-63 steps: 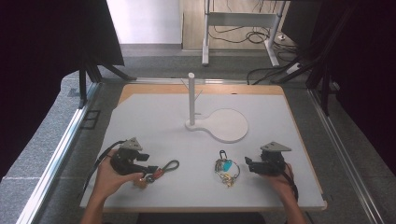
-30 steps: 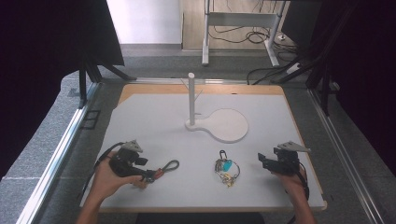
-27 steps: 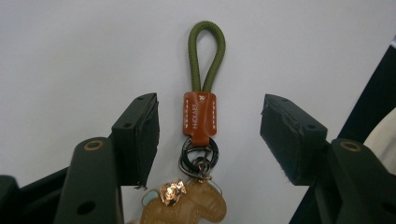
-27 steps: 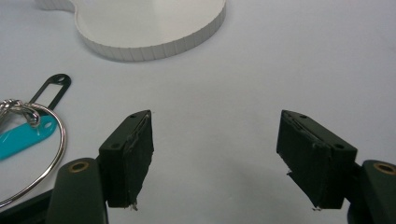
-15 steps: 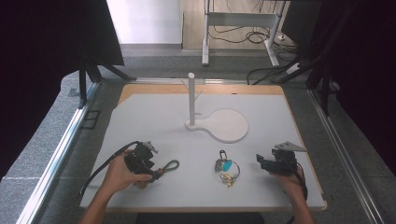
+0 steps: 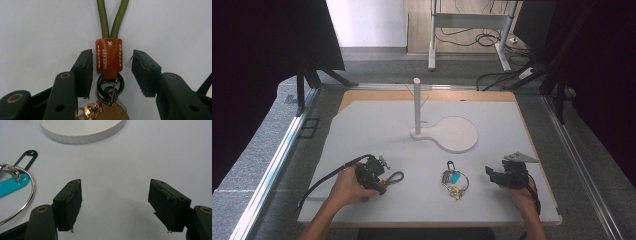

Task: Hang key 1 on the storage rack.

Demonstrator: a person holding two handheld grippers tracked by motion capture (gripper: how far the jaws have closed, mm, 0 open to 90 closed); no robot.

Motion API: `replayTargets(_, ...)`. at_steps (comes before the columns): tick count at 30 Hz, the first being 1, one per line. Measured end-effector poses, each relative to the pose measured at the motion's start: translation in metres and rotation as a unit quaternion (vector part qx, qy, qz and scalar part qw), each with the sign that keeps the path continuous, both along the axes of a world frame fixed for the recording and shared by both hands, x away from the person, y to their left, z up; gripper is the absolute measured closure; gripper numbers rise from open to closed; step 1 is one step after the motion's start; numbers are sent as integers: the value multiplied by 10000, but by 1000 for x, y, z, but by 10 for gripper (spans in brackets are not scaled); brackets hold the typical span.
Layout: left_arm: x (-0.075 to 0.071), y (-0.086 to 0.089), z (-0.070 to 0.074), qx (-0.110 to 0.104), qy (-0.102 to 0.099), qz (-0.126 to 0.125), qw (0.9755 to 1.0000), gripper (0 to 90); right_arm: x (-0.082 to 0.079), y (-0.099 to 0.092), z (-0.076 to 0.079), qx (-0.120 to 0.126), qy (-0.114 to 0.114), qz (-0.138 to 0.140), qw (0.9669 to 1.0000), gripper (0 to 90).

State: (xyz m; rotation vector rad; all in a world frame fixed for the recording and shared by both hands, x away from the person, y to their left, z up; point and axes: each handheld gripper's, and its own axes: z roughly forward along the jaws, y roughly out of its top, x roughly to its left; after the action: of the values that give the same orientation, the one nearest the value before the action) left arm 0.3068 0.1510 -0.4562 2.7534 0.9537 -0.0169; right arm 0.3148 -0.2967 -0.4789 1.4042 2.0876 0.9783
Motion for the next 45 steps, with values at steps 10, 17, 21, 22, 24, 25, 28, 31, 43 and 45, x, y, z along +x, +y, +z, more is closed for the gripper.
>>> replayTargets(10,0,-7,-1,200,-141,15,9997,656,-1,4,6,196,5,104,9998,277)
replayTargets(17,1,-8,3,242,-165,-93,9995,671,-1,4,4,134,46,73,9999,277)
replayTargets(21,4,8,25,-531,-179,-14,9984,672,-1,1,3,134,35,39,9999,277)
replayTargets(22,4,8,25,-531,-179,-14,9984,672,-1,1,3,134,35,39,9999,277)
replayTargets(24,5,15,34,-871,-149,-8,9961,672,0,1,3,133,41,30,9999,278)
replayTargets(25,5,18,38,-1002,-137,5,9949,672,0,1,3,127,37,26,9999,278)
replayTargets(28,6,24,45,-1140,-176,46,9933,672,-1,0,3,123,37,11,9999,279)
replayTargets(31,8,29,52,-1228,-249,89,9921,671,-2,0,4,136,25,-8,9999,279)
replayTargets(43,19,40,73,-1524,-421,124,9873,671,-2,-3,3,190,83,-22,9998,297)
replayTargets(45,21,40,77,-1546,-445,140,9869,671,-1,-2,3,212,81,-25,9997,298)
